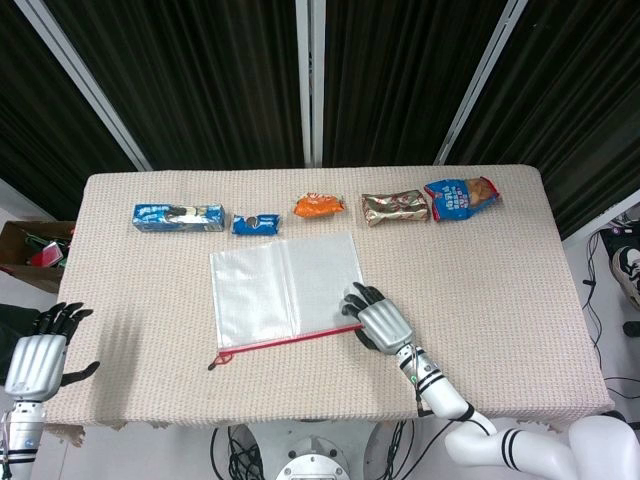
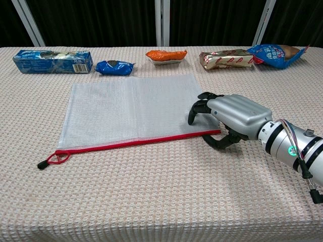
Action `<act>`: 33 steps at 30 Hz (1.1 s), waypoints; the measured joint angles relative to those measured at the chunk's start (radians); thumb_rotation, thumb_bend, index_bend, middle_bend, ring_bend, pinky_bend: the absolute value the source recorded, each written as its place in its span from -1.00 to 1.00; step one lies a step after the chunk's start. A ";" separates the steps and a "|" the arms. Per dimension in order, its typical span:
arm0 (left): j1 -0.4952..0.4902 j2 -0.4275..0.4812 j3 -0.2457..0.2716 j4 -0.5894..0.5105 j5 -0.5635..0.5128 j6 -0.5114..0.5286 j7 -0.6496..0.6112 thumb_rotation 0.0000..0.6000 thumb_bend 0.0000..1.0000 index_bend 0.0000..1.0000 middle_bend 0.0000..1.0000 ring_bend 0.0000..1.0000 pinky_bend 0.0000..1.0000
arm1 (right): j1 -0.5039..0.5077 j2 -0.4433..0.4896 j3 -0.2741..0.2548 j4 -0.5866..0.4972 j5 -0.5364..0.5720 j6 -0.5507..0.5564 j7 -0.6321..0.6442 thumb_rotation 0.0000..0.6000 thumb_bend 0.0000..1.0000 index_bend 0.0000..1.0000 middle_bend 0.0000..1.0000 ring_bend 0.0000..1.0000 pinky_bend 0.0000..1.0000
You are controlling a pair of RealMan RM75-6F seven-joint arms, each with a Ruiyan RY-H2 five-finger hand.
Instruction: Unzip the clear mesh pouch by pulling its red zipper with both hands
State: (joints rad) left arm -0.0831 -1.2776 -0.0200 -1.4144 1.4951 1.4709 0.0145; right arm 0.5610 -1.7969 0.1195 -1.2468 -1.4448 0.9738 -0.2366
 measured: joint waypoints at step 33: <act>-0.031 -0.001 -0.001 -0.034 0.030 -0.010 0.012 1.00 -1.00 -0.54 -0.69 -0.79 -0.66 | -0.201 0.349 -0.091 -0.315 0.045 0.216 -0.258 1.00 -0.90 -0.99 -0.81 -1.00 -1.00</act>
State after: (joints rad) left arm -0.1142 -1.2784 -0.0214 -1.4485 1.5254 1.4613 0.0268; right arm 0.3605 -1.4480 0.0282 -1.5621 -1.3998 1.1895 -0.4945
